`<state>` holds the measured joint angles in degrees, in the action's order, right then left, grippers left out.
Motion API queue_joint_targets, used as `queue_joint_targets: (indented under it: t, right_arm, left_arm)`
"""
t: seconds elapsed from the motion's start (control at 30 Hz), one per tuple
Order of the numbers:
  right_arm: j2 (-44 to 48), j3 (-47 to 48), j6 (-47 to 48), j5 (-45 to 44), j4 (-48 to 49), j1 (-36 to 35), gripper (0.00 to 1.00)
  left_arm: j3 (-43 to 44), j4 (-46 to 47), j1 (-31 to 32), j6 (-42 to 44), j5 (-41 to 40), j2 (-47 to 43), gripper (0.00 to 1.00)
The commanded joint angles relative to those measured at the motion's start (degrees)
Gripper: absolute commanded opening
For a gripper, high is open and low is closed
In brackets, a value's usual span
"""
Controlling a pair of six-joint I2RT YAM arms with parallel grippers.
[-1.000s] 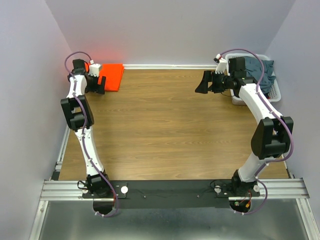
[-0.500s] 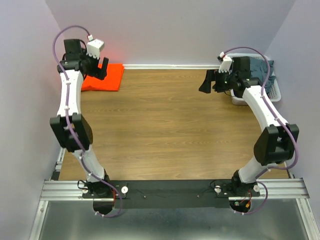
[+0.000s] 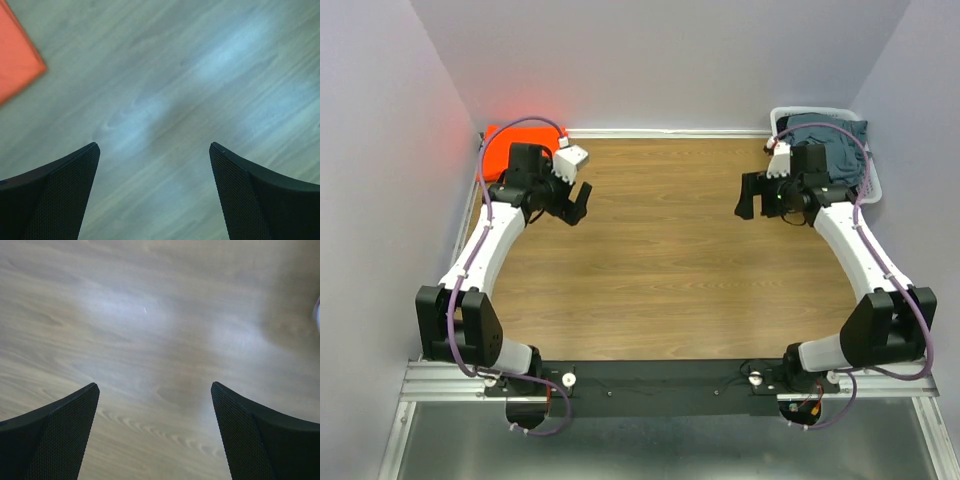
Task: Fold and stack the t-shirts
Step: Reset both grippers
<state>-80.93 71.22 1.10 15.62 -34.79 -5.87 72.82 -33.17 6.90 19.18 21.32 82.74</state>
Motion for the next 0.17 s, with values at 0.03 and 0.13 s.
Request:
queue_joint_targets:
  t: [0.03,0.13]
  right_arm:
    - [1.8,-4.2,-0.8,-4.4,-3.8,0.5,1.0]
    - [2.9,-5.5,-0.8,-3.6,-4.1,0.4,1.0]
  left_arm:
    - [-7.2,5.9,0.1,-1.4,0.7,-8.3,0.98]
    - [-9.2,7.9,0.2,-2.9,-0.9,-11.3,0.98]
